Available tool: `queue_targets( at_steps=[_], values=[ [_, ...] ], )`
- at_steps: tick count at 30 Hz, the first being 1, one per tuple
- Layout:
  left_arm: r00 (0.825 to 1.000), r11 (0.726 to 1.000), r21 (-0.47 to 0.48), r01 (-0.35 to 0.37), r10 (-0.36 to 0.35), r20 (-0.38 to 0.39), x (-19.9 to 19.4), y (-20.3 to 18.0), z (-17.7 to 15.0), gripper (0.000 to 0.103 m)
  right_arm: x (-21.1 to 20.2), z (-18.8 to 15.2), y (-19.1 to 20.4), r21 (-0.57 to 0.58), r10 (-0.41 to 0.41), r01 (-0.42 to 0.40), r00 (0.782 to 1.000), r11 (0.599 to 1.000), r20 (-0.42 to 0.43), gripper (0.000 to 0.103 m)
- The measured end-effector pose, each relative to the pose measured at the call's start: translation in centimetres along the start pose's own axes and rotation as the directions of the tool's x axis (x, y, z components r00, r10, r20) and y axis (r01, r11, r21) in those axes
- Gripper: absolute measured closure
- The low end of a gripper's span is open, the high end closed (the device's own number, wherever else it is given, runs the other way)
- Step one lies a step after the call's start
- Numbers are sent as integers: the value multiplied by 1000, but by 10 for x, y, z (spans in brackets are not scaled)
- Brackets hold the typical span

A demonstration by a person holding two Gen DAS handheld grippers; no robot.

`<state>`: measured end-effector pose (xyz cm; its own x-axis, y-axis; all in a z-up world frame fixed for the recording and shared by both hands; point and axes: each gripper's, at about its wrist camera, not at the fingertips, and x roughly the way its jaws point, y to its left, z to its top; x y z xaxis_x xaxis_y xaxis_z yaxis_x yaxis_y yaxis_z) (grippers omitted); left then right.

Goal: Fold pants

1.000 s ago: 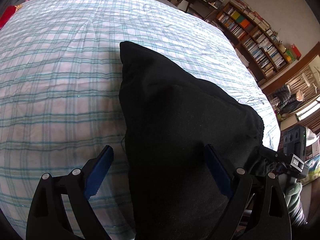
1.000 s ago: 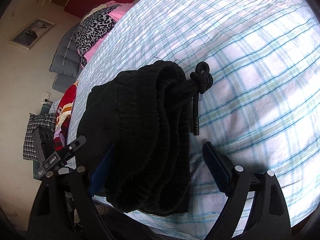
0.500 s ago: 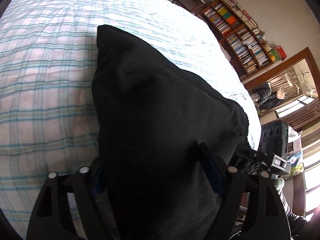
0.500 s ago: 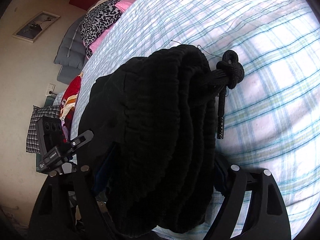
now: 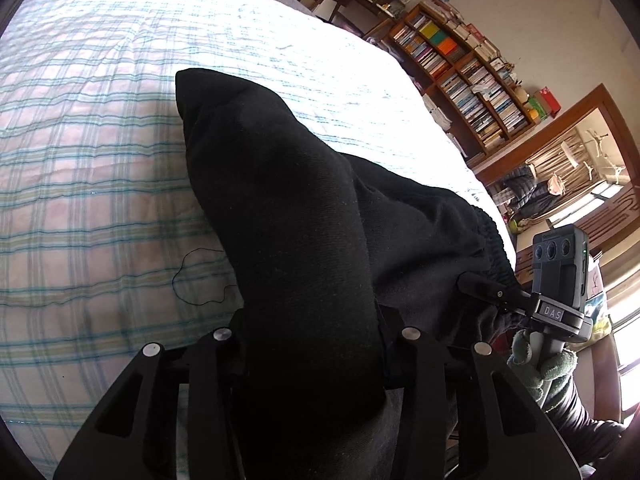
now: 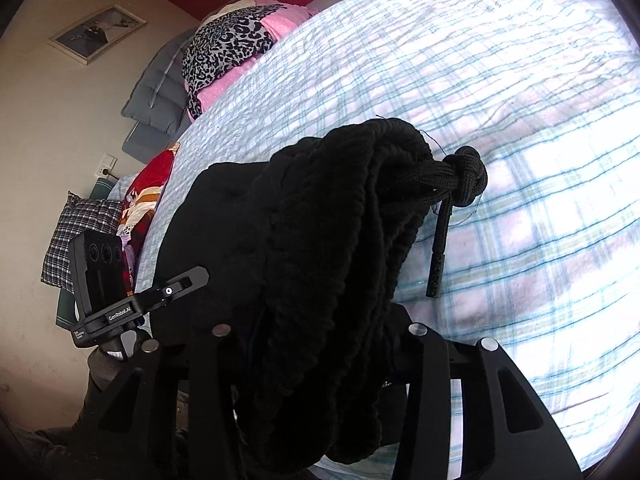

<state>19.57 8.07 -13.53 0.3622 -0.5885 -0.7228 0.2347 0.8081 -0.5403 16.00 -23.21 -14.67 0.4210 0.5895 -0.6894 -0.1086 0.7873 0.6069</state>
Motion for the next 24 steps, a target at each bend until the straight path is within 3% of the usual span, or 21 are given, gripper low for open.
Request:
queue_targets(
  at_steps=[10,24],
  values=[
    [998,999,41,-11,8,64,-20,-11,22,66,-7,31,24,-49,19,-16,999,999,50,61],
    [991,997,74,-28,18,130,-10,-22,101,70,4,117,37,-99,35,-22,990,995,133,61]
  ],
)
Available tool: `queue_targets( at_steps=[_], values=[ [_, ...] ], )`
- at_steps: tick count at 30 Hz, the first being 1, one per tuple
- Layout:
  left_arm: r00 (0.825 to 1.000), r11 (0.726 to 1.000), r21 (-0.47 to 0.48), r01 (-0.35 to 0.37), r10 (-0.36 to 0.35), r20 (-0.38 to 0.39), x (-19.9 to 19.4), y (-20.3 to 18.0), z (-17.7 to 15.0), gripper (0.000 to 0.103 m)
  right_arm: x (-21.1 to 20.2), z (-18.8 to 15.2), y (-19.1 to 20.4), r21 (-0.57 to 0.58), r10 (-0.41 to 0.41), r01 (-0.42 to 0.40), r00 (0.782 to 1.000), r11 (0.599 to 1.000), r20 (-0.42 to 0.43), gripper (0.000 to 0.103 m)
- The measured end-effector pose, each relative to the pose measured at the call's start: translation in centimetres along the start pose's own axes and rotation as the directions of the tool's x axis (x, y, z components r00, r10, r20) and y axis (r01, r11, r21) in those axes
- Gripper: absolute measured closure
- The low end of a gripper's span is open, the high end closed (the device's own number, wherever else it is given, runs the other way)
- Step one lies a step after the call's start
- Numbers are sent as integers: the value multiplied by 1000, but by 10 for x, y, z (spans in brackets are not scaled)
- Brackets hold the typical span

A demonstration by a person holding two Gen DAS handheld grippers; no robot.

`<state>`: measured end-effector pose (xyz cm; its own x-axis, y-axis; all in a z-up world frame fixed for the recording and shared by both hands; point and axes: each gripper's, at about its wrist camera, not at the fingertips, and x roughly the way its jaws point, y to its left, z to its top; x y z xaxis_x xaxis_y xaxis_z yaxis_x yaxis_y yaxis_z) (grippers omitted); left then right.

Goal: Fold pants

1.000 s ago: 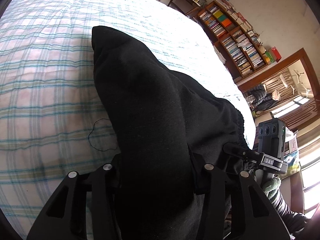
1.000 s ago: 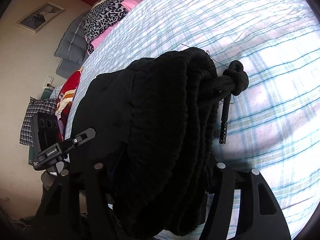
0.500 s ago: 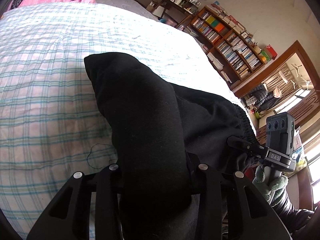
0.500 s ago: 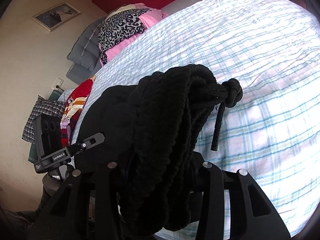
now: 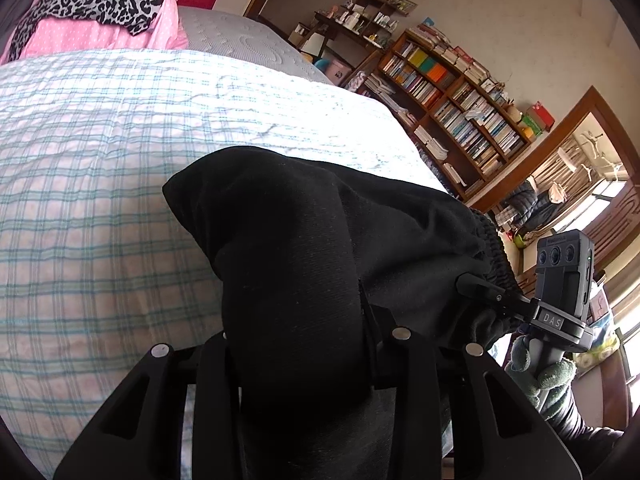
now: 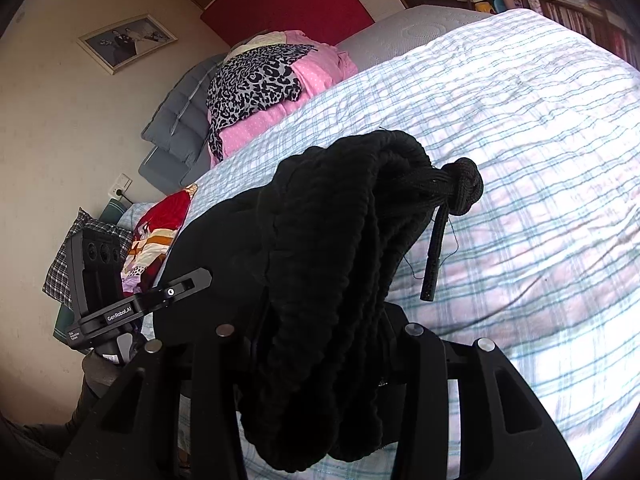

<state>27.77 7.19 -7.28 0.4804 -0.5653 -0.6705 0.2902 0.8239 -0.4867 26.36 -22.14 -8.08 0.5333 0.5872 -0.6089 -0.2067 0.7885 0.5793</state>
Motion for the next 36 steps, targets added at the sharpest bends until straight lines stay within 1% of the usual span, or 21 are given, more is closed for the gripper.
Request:
queue_targets(
  at_steps=[6,11,13,16,18,20,22,23,25,26,27,28,30,31,32,33,34,36],
  values=[
    [999,1000,24,-12,11,41,14,0,43,70,19,49,-3,-31,0,1,999,1000,54,61],
    [995,997,55,-53,48,87,34,4,77,70,50,85,-12,-55,-17,22,996,998,88,61],
    [994,997,46,-61,57,93,46,13,87,70,65,98,-17,-67,-30,37,995,997,93,61],
    [998,999,-17,-47,48,48,74,32,94,69,90,112,-32,-51,-50,53,996,997,69,61],
    [999,996,-82,-31,31,-9,97,49,93,69,108,116,-45,-39,-72,74,997,997,35,61],
    [997,988,-153,-29,18,-70,118,65,87,67,127,116,-56,-28,-100,100,995,995,-8,61],
    [995,979,-201,-21,0,-103,128,76,82,57,135,112,-67,-17,-119,119,992,993,-34,61],
    [993,976,-215,-7,-18,-114,131,78,79,55,137,111,-72,-8,-119,118,992,993,-42,61],
    [991,977,-214,5,-32,-126,132,79,75,46,139,109,-81,15,-105,106,992,994,-65,58],
    [990,979,-202,-1,-27,-136,133,78,74,43,139,107,-84,24,-98,100,992,995,-75,55],
    [989,981,-196,-10,-19,-148,133,79,73,35,141,106,-87,32,-93,96,992,995,-84,51],
    [987,980,-200,-15,-17,-159,134,81,74,31,142,106,-90,41,-88,92,992,995,-93,49],
    [985,976,-216,0,-38,-171,132,86,81,30,141,105,-95,63,-62,69,993,996,-96,41],
    [986,977,-214,-1,-35,-164,129,88,86,29,140,105,-97,77,-52,59,994,995,-93,38],
    [988,979,-205,-7,-25,-152,125,89,90,28,140,107,-99,95,-41,50,995,994,-88,32],
    [990,981,-195,-9,-18,-138,121,89,97,25,140,109,-103,119,-26,36,996,992,-83,28],
    [992,982,-187,-3,-21,-127,119,90,103,22,141,111,-107,147,-6,17,997,989,-77,27],
    [992,981,-193,15,-39,-121,120,96,114,21,143,114,-114,199,35,-21,997,980,-71,24]
  ],
)
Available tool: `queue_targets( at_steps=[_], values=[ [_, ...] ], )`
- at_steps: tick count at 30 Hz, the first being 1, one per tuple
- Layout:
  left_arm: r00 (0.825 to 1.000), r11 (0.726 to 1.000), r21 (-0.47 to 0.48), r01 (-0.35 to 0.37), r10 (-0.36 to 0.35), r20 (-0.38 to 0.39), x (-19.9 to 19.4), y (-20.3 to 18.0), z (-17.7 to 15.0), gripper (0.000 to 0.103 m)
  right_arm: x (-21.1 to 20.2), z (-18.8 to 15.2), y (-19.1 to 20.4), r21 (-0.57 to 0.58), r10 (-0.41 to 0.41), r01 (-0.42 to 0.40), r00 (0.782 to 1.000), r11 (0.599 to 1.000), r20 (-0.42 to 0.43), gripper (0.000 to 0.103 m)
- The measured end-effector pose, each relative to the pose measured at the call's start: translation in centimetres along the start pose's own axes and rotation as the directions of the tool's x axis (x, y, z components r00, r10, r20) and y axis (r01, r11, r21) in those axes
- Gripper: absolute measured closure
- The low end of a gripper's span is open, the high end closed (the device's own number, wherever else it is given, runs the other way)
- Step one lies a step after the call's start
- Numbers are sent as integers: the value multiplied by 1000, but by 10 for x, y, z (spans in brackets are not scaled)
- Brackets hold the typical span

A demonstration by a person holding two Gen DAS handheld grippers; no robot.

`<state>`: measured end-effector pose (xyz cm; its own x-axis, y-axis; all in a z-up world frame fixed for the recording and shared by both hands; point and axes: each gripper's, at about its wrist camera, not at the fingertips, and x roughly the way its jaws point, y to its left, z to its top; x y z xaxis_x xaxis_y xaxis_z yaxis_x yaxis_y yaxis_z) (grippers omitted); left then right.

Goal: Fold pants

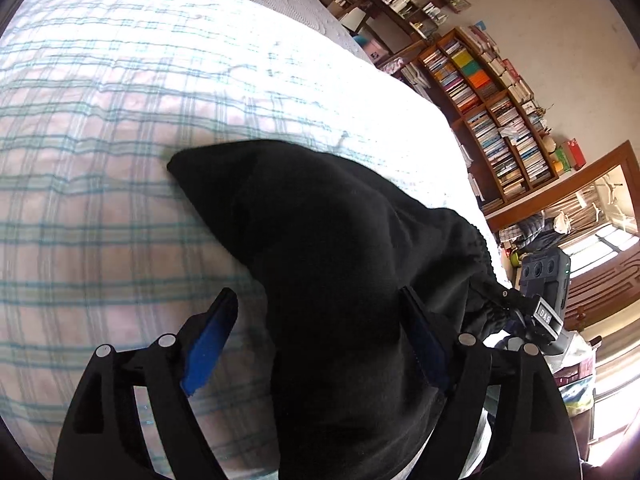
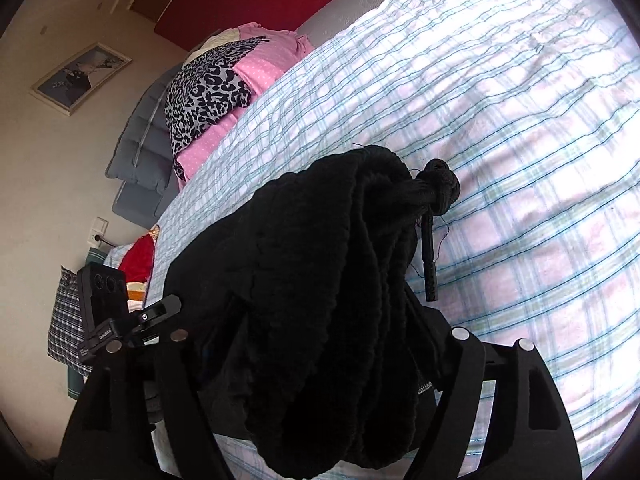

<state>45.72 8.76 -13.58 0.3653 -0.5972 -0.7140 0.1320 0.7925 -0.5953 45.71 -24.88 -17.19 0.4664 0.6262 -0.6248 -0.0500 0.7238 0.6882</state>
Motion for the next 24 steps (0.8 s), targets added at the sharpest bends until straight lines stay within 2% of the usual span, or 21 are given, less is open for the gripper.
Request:
queue_targets(
  at_steps=[3,7,10,11,12,13,15,17,19,21,23,24],
  values=[
    [999,999,-34,27,-28,-33,10,12,17,21,10,7,-9,46,33,-31,999,998,-25,22],
    [990,989,-108,98,-107,-87,33,29,37,21,17,13,-14,49,50,-48,998,998,-32,22],
    [984,980,-129,150,-161,-74,42,35,48,23,16,12,-9,4,47,-47,999,999,-15,30],
    [985,980,-114,160,-167,-50,41,33,50,40,15,11,-8,-14,40,-40,999,999,-12,36],
    [986,984,-84,158,-161,-30,38,30,53,65,13,10,-8,-28,32,-32,999,999,-7,42],
    [987,985,-59,162,-163,-14,35,28,56,80,12,9,-7,-38,32,-32,999,999,-4,43],
    [983,983,6,183,-183,36,23,17,57,85,6,6,-4,-61,30,-29,1000,998,8,47],
    [984,981,133,142,-155,93,13,-3,53,85,1,2,-1,-98,11,-9,1000,995,26,47],
    [989,979,191,76,-98,109,14,-14,49,85,3,-3,-7,-80,-24,25,999,996,22,47],
    [995,982,186,9,-28,101,26,-14,46,84,6,-7,-13,-77,-71,72,997,994,17,45],
    [996,985,165,-52,39,85,38,-7,44,75,8,-11,-10,-104,-124,126,992,987,22,39],
    [995,987,146,-69,58,80,42,-3,43,66,8,-14,-7,-120,-141,143,990,982,27,39]
  ],
)
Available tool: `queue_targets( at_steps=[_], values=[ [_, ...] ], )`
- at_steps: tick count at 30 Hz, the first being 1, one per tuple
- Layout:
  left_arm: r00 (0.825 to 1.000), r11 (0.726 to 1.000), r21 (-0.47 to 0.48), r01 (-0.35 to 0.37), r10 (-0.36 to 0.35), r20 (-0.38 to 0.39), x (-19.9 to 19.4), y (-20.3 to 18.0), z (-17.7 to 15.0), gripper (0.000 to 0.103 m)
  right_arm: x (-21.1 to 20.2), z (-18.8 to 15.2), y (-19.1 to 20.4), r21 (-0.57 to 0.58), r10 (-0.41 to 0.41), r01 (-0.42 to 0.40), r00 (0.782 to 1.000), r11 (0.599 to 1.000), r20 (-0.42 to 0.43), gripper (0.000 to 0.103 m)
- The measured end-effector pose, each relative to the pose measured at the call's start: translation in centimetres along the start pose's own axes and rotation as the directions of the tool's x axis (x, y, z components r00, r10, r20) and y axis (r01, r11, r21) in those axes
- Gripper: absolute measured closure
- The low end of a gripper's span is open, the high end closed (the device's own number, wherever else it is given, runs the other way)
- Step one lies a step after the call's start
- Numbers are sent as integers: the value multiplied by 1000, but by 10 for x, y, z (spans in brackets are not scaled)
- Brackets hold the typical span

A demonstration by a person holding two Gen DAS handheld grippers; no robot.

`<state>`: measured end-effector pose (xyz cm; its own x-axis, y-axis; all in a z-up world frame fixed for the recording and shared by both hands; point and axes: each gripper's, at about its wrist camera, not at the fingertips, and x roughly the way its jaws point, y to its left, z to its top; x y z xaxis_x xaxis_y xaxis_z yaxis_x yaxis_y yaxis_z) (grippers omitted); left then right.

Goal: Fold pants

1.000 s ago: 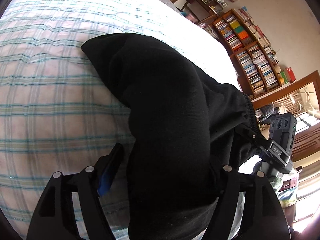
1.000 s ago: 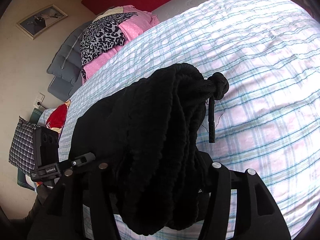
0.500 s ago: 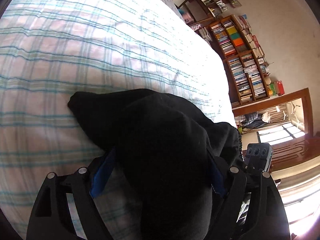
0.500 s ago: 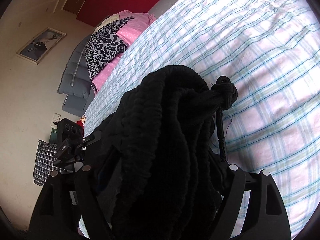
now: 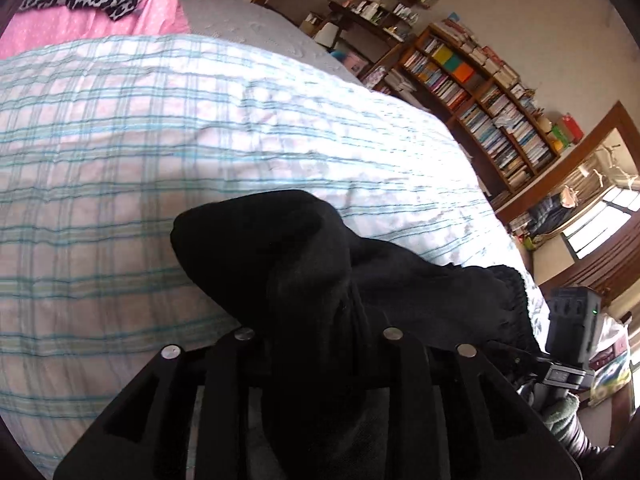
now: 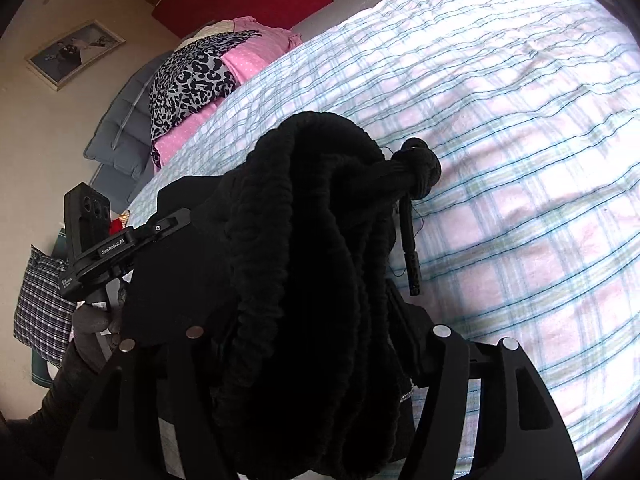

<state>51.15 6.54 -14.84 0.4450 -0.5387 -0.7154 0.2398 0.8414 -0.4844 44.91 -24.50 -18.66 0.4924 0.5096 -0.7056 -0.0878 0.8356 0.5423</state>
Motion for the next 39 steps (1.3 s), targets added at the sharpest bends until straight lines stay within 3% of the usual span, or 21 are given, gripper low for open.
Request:
queue_targets(
  at_steps=[2,5,8,13,17,22,27,31,36,39],
  values=[
    [1000,999,-36,-6,6,-1,0,6,-4,60,-1,-3,7,-28,-29,29,1000,999,3,39],
    [998,997,-60,-55,56,8,-12,9,-7,42,-8,-6,16,-65,-69,69,998,995,14,36],
    [992,992,-53,-112,114,47,-35,4,-10,42,-25,-13,26,-111,-116,122,992,986,58,36],
    [979,979,95,-181,171,109,-63,-43,-29,42,-60,-23,49,-179,-231,269,950,946,209,36],
    [986,964,213,-159,143,87,-68,-80,-60,42,-66,-15,71,-241,-214,280,940,929,266,36],
    [993,942,314,-117,112,34,-57,-112,-98,42,-42,3,98,-348,-118,194,967,917,228,36],
    [983,897,405,-177,179,33,-39,-122,-121,42,-8,10,85,-361,-146,187,979,914,140,36],
    [984,888,428,-168,177,19,-27,-118,-131,42,6,-3,63,-373,-168,199,979,906,113,36],
    [973,843,488,-226,221,69,-15,-127,-150,41,20,-18,67,-453,-234,284,958,845,163,36],
    [970,844,481,-238,228,80,-16,-128,-150,41,11,-17,75,-448,-241,297,954,843,178,37]
  ],
)
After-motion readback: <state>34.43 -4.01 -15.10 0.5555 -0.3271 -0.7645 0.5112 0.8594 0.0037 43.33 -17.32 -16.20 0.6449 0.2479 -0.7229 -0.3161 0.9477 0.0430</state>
